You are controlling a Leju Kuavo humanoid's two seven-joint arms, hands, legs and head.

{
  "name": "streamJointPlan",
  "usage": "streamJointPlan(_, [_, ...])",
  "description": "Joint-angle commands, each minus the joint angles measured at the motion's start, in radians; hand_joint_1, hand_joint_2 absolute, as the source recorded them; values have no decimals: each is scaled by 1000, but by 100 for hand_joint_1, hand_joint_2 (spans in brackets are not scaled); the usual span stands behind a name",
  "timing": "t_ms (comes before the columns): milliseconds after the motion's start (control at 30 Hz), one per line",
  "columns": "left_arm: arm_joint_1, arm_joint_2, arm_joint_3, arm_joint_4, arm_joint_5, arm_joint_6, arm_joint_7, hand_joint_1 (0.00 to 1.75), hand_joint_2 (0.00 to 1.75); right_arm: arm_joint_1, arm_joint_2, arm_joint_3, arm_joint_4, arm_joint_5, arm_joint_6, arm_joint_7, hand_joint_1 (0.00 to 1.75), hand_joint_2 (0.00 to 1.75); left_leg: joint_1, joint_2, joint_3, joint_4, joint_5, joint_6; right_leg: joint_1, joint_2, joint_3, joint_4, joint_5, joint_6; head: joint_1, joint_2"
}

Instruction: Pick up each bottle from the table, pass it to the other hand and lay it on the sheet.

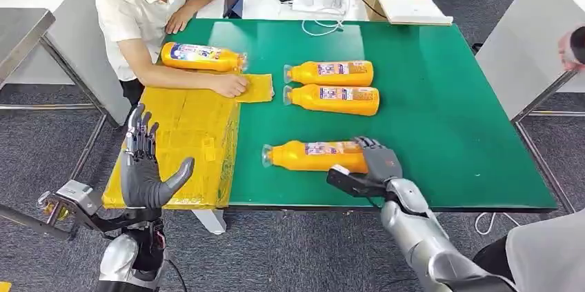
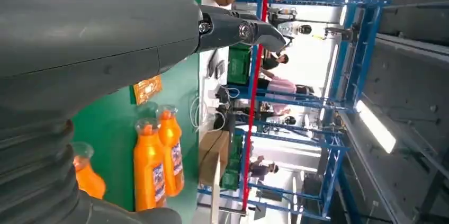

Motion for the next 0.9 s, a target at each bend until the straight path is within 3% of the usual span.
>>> streamJointPlan(33, [30, 52, -95, 162, 77, 38, 212, 0, 175, 123, 130, -177, -128, -306, 66, -238, 175, 175, 1, 1, 5, -4, 0, -2, 1, 0, 4, -3, 0, -3, 0, 0])
streamJointPlan(100, [45, 48, -130, 181, 164, 16, 233, 0, 175, 152, 160, -136, -220, -414, 150, -265, 175, 175, 0, 2, 4, -3, -1, -2, 1, 2, 3, -2, 0, -2, 0, 0])
streamJointPlan(267, [47, 56, -189, 155, 194, 22, 211, 0, 175, 199, 178, -20, -373, -565, 185, -258, 175, 175, 1, 1, -5, -1, 0, -1, 1, 1, -5, 0, 0, -2, 0, 0])
streamJointPlan(433, [46, 59, -187, 148, 196, 25, 213, 0, 175, 201, 170, -6, -376, -580, 184, -253, 175, 175, 0, 0, -4, -1, -1, -2, 1, 1, -3, 0, -1, -2, 0, 0])
streamJointPlan(600, [41, 38, -200, 128, 193, 21, 181, 0, 175, 174, 177, 143, -319, -612, 240, -230, 175, 175, 1, 0, -6, -1, -1, -2, 1, 1, -5, 0, 0, -2, 0, 0])
streamJointPlan(900, [83, 1, -182, 47, 332, -101, 169, 0, 175, 118, 239, 372, -181, -539, 271, -237, 175, 175, 1, 4, -5, 0, -2, -2, 1, 5, -5, 1, -1, -3, 0, 0])
